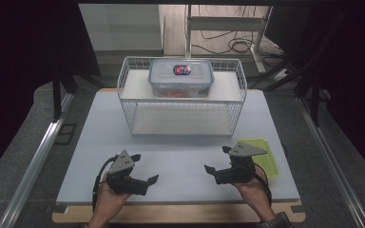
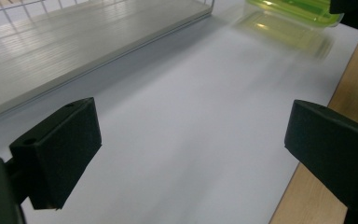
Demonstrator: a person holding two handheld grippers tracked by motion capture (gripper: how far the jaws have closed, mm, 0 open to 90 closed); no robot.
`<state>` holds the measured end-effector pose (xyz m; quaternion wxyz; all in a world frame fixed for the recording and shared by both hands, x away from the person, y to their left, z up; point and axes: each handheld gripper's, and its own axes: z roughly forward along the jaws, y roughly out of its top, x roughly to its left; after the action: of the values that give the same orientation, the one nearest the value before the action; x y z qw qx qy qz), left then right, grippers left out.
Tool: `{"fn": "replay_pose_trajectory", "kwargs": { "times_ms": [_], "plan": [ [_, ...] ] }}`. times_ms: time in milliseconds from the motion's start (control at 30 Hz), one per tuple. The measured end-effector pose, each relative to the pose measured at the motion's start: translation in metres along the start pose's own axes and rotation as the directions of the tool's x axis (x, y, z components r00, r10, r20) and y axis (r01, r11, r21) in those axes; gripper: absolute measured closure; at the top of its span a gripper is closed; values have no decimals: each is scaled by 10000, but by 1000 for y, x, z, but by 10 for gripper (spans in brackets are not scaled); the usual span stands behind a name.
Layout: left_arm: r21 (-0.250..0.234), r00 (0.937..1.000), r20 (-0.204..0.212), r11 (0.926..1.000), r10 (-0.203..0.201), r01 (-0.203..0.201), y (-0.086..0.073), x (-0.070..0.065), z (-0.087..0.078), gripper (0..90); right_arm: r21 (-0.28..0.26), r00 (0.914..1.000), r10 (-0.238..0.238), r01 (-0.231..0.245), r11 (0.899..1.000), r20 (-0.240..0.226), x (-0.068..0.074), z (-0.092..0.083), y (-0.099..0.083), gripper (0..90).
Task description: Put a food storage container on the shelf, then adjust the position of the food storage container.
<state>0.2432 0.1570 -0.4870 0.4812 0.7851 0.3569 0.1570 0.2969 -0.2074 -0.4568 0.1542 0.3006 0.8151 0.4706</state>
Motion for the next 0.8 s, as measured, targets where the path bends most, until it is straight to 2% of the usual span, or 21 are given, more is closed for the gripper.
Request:
{"fn": "replay_pose_trajectory", "kwargs": {
  "times_ms": [100, 200, 333, 433, 633, 800],
  "plan": [
    [-55, 9999, -67, 9999, -136, 136, -5, 1, -3, 38, 116, 10000, 37, -37, 9999, 11, 1, 0, -7, 45],
    [-133, 9994, -335, 9999, -62, 58, -12, 0, -7, 42, 264, 9999, 121, -120, 9996, -25, 3, 1, -14, 48],
    [19, 9993, -357, 9999, -146, 147, -22, 0, -10, 46, 354, 9996, 231, -226, 9991, -149, 4, 1, -20, 52],
    [254, 9989, -463, 9996, -122, 134, -29, -2, -11, 45, 651, 9991, 371, -357, 9972, -211, 5, 4, -25, 52],
    [516, 9975, -693, 9985, -160, 196, -37, -1, -17, 44, 970, 9984, 549, -561, 9937, 149, 3, 6, -27, 8],
    [585, 9967, -774, 9978, -259, 305, -41, 3, -17, 46, 1346, 9938, 963, -1031, 9855, 561, -10, 3, -28, 8]
  ]
}}
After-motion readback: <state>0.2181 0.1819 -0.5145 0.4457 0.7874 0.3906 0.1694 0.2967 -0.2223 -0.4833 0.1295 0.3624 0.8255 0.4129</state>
